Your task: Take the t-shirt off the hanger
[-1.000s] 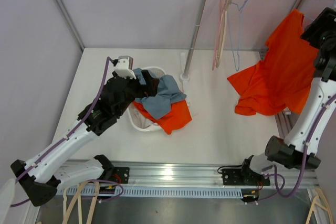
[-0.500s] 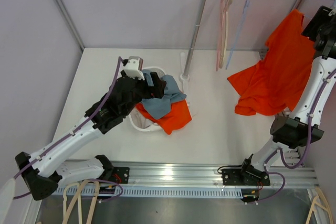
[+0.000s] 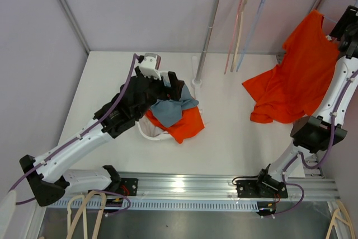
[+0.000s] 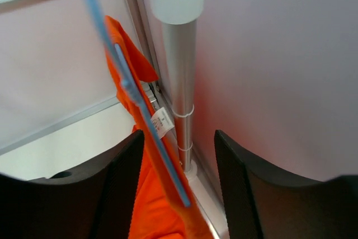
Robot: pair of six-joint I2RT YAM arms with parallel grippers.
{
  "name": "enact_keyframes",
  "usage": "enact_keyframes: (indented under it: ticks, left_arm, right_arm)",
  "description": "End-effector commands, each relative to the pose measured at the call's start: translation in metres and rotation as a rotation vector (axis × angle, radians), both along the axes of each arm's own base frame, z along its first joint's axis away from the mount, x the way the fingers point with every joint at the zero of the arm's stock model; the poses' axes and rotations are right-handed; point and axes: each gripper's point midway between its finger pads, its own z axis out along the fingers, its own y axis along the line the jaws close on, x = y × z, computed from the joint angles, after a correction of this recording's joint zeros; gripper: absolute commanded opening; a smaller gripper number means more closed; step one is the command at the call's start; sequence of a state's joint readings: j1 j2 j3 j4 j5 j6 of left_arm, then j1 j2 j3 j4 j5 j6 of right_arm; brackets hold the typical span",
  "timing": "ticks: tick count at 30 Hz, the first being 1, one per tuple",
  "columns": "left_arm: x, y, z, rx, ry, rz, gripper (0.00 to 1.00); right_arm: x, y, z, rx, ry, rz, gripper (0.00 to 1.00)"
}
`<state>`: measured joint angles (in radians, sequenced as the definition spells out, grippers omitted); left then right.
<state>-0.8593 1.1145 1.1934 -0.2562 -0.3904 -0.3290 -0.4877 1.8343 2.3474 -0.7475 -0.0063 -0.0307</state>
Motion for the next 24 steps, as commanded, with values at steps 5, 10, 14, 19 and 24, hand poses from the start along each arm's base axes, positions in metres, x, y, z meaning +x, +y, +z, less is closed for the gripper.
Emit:
enact_keyframes:
  ticks: [5,10,14,19,24]
  left_arm:
    - [0.004,-0.003,0.029,-0.004,-0.074,0.0,1.0]
    - [0.005,-0.004,0.024,0.001,-0.064,0.0,0.99]
    - [0.003,-0.005,0.024,0.0,-0.063,-0.003,0.99]
    - [0.002,-0.005,0.02,0.009,-0.054,-0.005,1.0]
    - [0.0,-0.003,0.02,0.011,-0.055,-0.003,1.0]
  right_arm:
    - [0.032,0.001,0.009,-0.033,-0.08,0.133,0.51]
    - [0.038,0.008,0.012,-0.027,-0.103,0.179,0.5]
    - [0.036,0.013,0.022,-0.038,-0.129,0.196,0.43]
    - [0.038,0.019,0.031,-0.047,-0.166,0.226,0.07]
    - [0.044,0.021,0.028,-0.049,-0.177,0.23,0.0]
